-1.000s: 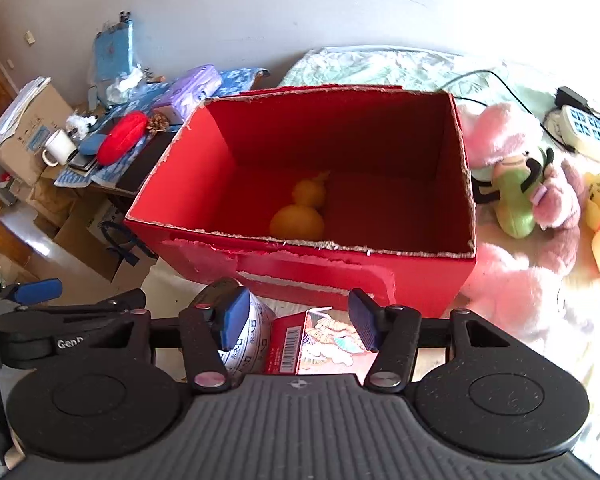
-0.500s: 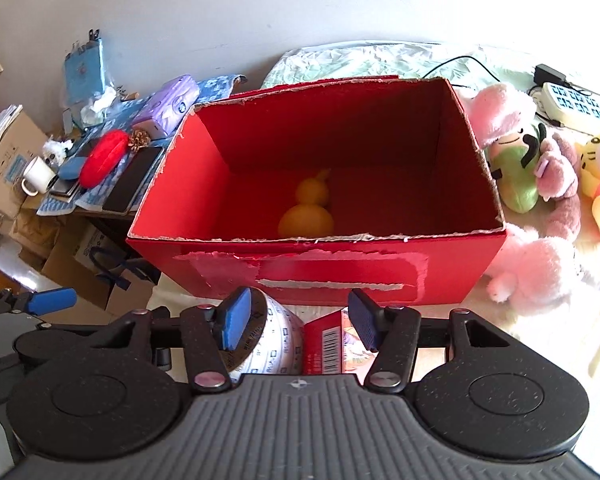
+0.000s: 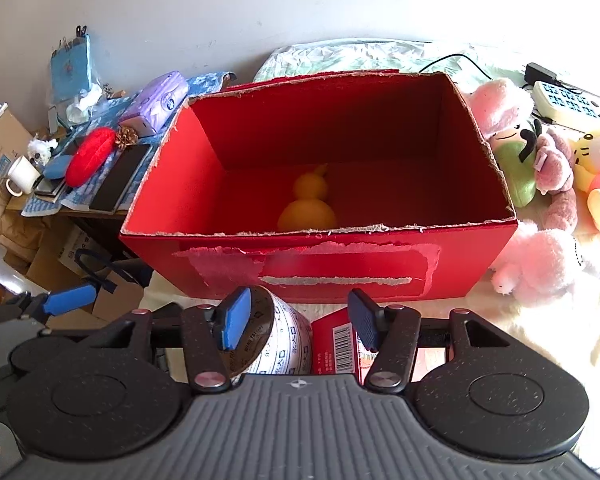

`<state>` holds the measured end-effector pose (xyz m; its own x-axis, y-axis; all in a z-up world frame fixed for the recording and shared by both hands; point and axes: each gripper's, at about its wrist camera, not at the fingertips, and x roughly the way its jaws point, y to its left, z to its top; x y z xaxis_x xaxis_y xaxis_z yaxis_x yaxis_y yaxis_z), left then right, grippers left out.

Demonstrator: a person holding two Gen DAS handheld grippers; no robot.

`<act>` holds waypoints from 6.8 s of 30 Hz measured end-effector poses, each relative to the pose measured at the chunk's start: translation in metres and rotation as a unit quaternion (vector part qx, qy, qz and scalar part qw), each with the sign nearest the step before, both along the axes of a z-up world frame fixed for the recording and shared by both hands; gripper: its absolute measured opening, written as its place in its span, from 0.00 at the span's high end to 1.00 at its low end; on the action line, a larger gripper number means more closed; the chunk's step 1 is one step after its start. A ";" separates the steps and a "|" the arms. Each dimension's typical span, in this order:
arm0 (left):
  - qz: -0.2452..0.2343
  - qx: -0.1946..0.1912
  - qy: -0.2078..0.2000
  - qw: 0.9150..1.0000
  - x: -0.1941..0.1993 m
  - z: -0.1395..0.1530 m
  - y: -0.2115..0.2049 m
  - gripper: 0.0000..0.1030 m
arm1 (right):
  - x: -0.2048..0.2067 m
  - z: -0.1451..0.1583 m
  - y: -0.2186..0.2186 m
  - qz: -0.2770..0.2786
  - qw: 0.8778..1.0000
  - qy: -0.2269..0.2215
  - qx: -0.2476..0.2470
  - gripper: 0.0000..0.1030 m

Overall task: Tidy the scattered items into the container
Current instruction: 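Move the right gripper to the tape roll and grasp its rim, then lift the tape roll with the right gripper over the box, then lower the tape roll into the box and open the right gripper, then grasp the pine cone on the sheet with the right gripper, then carry the pine cone with the right gripper into the box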

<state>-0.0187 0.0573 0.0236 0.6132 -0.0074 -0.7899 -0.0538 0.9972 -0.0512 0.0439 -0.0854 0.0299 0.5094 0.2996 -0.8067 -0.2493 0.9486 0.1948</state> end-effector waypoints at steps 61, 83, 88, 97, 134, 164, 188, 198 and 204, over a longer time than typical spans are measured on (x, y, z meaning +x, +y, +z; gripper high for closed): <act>-0.043 0.014 0.079 0.996 0.175 0.031 -0.033 0.92 | 0.134 0.030 -0.002 0.151 0.987 -0.018 0.060 0.82; 0.042 0.182 0.099 0.977 0.206 -0.006 -0.052 0.85 | 0.200 -0.040 0.035 0.251 0.961 0.096 0.057 0.91; 0.033 0.163 0.094 0.982 0.197 0.000 -0.049 0.86 | 0.202 -0.050 0.036 0.241 0.963 0.105 0.058 0.91; 0.029 0.164 0.089 0.982 0.185 0.011 -0.046 0.86 | 0.206 -0.052 0.053 0.232 0.965 0.104 0.068 0.86; -0.106 -0.048 -0.050 0.992 -0.007 0.051 0.035 0.13 | 0.017 0.040 -0.014 0.195 0.978 -0.012 0.068 0.60; -0.278 -0.111 0.112 0.947 -0.019 -0.072 -0.012 0.54 | -0.027 -0.056 0.038 0.227 0.954 0.193 0.005 0.49; -0.297 -0.091 0.006 0.950 -0.001 0.031 -0.008 0.54 | -0.016 0.020 0.008 0.215 0.965 0.122 0.092 0.52; -0.290 -0.058 -0.047 0.954 0.081 0.083 -0.014 0.54 | 0.044 0.078 -0.003 0.195 0.973 0.025 0.117 0.52; -0.265 -0.054 0.017 0.962 0.132 0.060 -0.011 0.54 | 0.095 0.055 0.008 0.182 0.974 0.062 0.123 0.52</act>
